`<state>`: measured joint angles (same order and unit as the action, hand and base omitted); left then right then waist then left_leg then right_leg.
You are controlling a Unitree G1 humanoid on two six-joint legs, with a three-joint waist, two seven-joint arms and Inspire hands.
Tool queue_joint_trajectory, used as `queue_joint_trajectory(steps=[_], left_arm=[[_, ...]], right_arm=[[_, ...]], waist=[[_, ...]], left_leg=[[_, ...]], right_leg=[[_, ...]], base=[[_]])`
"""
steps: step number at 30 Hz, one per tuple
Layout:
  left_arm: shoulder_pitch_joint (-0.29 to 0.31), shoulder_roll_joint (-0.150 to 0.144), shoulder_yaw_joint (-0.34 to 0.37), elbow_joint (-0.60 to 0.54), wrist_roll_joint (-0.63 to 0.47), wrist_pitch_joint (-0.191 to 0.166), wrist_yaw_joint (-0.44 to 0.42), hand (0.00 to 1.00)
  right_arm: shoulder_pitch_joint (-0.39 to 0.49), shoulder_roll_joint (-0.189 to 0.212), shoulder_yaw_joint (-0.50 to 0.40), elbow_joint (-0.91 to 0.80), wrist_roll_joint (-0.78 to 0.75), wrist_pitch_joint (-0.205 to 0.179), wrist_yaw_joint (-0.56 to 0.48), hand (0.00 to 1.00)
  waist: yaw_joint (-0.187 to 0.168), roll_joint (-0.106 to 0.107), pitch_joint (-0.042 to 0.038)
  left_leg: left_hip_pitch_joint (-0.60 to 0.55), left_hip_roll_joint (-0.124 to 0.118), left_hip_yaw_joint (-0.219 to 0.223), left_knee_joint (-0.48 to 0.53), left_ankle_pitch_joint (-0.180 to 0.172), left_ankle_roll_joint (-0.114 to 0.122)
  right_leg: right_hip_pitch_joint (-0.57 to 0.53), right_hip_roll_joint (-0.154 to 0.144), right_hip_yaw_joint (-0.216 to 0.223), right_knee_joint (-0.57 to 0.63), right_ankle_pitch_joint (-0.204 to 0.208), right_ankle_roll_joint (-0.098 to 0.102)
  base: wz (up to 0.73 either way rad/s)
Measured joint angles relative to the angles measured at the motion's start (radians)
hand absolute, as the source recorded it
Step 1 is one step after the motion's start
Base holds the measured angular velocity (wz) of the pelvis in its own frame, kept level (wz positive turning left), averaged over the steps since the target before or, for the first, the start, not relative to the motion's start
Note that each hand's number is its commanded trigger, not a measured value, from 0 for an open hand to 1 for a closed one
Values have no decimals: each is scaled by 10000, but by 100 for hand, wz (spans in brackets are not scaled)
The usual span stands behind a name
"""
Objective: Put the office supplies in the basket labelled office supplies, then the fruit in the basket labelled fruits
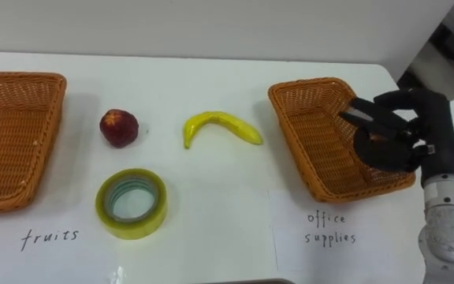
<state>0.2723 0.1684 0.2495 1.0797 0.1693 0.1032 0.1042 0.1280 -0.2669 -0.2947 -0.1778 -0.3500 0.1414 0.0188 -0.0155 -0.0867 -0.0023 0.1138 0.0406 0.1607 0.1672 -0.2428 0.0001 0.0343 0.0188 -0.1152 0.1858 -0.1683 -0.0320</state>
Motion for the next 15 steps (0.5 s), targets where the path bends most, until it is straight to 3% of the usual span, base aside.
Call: queue_joint_trajectory(steps=[15], left_arm=[[-38,0,27,11,0,-9,-1,0]], right_arm=[[4,0,0,3,-181,-106,284,0]], waist=[[230,4,-8]], left_leg=[[10,1,3,-2,0,0]], right_leg=[[17,2,3,19,1,-1]], base=[[0]])
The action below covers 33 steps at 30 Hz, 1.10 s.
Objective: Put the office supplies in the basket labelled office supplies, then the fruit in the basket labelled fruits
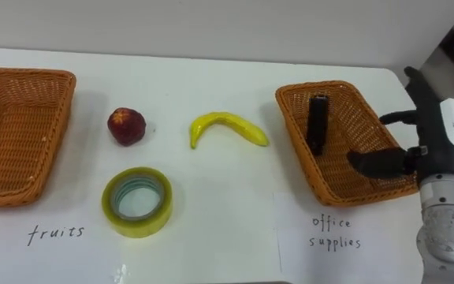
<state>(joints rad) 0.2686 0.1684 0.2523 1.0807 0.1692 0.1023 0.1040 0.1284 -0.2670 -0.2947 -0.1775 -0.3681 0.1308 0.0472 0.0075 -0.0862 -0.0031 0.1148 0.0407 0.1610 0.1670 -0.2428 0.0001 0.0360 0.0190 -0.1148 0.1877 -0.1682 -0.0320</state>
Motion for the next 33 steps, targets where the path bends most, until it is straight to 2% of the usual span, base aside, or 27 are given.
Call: queue_joint_trajectory(steps=[33], left_arm=[[-8,0,-3,-27,1,-2,-58,0]], right_arm=[[2,4,3,0,-1092,0,421,0]], waist=[[-8,39,-18]], left_leg=[[21,-1,8,6,-1,0]], right_leg=[[34,-1,13,-12,0,0]], base=[[0]])
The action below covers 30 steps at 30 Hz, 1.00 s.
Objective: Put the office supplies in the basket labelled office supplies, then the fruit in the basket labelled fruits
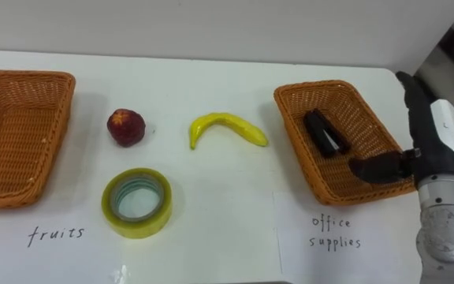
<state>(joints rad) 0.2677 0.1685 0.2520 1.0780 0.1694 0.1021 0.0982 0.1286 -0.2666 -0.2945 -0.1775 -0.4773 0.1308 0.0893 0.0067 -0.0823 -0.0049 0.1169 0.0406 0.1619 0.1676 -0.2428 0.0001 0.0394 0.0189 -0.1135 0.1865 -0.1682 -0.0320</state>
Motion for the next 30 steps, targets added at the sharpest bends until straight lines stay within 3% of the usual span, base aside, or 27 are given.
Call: queue_joint_trajectory(steps=[6,15,24,30], left_arm=[[0,2,-6,17,-3,-31,69,0],[-10,-20,-29,107,-206,-93,177,0],[-144,-90,-635,60,-218,12,262,0],[-313,-71,-894,38,-219,-81,187,0]], right_arm=[[-15,-1,0,-4,18,-9,-3,0],[-347,-2,95,-397,1361,-49,-178,0],[-421,32,1223,-1531,2653,-49,-104,0],[-966,31,1936,-1879,3518,-52,-5,0]], waist=[[3,-5,4],[72,29,33],[196,124,21],[358,111,14]], left_leg=[[-33,1,0,-4,0,0],[-46,0,10,-16,0,0],[-34,0,-21,-23,2,0],[-18,-1,-117,20,2,0]], right_leg=[[-32,0,-1,11,0,0],[3,-1,26,-3,1,0],[-8,5,40,18,3,-1],[98,-8,-108,-16,3,-2]], base=[[0],[0],[0],[5]])
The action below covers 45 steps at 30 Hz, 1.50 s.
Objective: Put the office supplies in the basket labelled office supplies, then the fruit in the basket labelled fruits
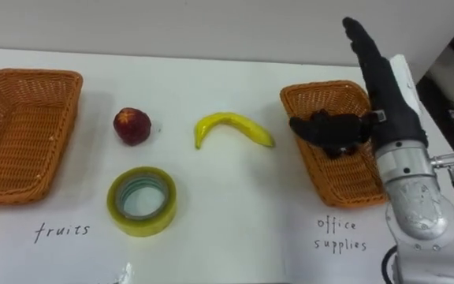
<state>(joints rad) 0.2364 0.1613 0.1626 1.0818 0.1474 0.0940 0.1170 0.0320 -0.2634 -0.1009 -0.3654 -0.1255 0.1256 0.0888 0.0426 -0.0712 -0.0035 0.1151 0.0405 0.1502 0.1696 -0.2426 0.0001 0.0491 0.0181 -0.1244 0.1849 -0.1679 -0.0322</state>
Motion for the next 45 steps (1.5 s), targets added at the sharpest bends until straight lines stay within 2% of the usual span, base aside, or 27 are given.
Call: queue_joint_trajectory(steps=[5,10,13,14,17,22,26,30,33,38,45], left_arm=[[-178,-4,-140,242,-2,65,20,0],[-46,-9,-576,372,-4,392,62,0],[-42,-14,-914,350,77,543,61,0],[-41,-36,-1003,330,86,572,61,0],[-46,-40,-1176,278,125,618,63,0],[-107,-37,-1180,130,235,690,35,0],[-83,-61,-1089,-41,221,748,-142,0],[-85,-65,-1088,-143,246,825,-143,0],[-40,-72,-1098,-535,349,983,-191,0],[6,-82,-1112,-1110,349,1210,-193,0],[26,-161,-1141,-1112,345,1279,-116,0]], right_arm=[[-593,33,720,32,122,58,239,0],[-1127,44,1242,805,753,69,346,0],[-1130,68,1696,1083,716,252,401,0],[-1130,107,1839,1110,645,290,482,0],[-1136,284,2001,1237,560,293,554,0],[-1155,376,2269,1408,125,291,512,0],[-1307,713,2562,1951,-335,291,342,0],[-1354,711,2920,2060,-442,309,319,0],[-1493,702,3263,2061,-477,479,307,0],[-1686,706,3761,2061,-437,853,411,0],[-1742,716,3946,2226,-300,871,398,0]], waist=[[427,-7,-1],[529,12,12],[702,103,35],[718,161,72],[771,261,72],[1051,249,45],[1241,203,18],[1330,156,31],[1356,120,41],[1704,112,36],[1892,132,49]], left_leg=[[1,-8,-50,33,0,0],[-22,-11,-205,112,-4,3],[-204,-16,-308,156,-6,1],[-269,-37,-400,189,-5,2],[-403,-73,-545,291,-1,5],[-492,-110,-750,356,14,19],[-499,-115,-836,362,18,22],[-547,-124,-857,355,28,36],[-631,-153,-997,344,26,40],[-680,-176,-1077,355,33,50],[-690,-180,-1251,366,47,47]], right_leg=[[28,2,-40,4,1,0],[131,-11,-218,-23,1,0],[28,-62,-309,-18,1,-1],[16,-87,-409,-19,1,-1],[5,-127,-586,-47,-1,1],[14,-171,-799,-118,1,2],[33,-183,-839,-114,3,4],[31,-199,-877,-103,3,6],[32,-187,-991,-113,1,8],[21,-179,-1052,-124,-1,12],[60,-186,-1269,-127,0,14]], base=[[2],[10],[10],[17],[18],[13],[3],[0],[10],[4],[7]])
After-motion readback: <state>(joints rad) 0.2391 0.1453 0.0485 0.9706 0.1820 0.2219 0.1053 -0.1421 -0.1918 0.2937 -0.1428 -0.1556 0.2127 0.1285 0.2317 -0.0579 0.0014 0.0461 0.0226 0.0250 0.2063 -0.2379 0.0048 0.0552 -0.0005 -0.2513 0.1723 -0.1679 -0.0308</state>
